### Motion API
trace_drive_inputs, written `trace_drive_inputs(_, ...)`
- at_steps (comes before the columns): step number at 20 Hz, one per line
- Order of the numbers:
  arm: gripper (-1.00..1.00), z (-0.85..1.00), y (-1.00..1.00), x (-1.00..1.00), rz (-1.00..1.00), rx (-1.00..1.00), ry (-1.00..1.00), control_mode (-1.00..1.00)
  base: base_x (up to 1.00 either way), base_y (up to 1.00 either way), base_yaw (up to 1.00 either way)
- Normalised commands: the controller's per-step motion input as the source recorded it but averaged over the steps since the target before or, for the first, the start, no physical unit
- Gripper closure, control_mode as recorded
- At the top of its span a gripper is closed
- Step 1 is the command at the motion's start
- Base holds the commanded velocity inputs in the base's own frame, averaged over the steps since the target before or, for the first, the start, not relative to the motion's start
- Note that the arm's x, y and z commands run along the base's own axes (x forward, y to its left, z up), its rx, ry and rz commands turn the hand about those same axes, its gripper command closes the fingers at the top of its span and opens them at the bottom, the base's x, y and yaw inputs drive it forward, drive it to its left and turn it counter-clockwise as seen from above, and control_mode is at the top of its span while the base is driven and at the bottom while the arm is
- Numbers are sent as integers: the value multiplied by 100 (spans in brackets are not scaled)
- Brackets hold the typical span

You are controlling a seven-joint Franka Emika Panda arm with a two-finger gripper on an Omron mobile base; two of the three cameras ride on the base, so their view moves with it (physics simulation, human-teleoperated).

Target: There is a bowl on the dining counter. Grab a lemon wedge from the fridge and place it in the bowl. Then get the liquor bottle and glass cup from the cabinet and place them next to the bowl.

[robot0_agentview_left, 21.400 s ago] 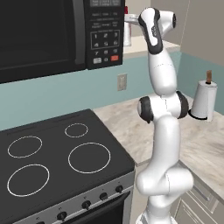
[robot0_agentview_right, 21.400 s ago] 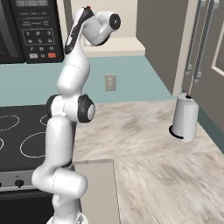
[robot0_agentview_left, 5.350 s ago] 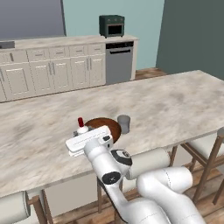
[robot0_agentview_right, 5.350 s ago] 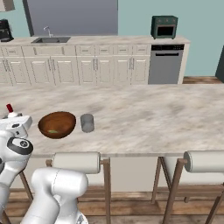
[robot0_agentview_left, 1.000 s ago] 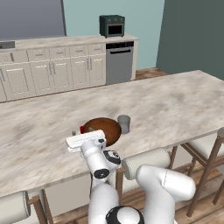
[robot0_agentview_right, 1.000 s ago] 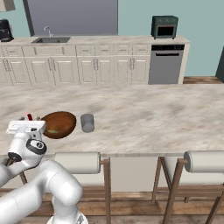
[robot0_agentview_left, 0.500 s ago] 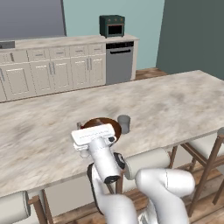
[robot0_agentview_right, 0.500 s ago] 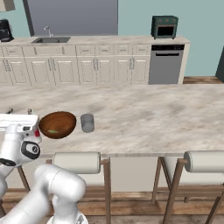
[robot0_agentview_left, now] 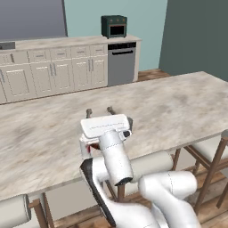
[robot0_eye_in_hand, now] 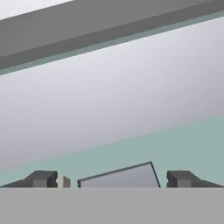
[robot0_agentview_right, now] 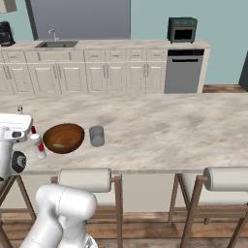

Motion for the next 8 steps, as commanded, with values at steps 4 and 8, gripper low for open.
trace_drive_inputs(4, -100, 100, -46, -76, 0, 11, -2, -100, 0, 0, 0)
trace_drive_inputs(8, -100, 99, -60, -76, 0, 8, 1, -100, 0, 0, 0)
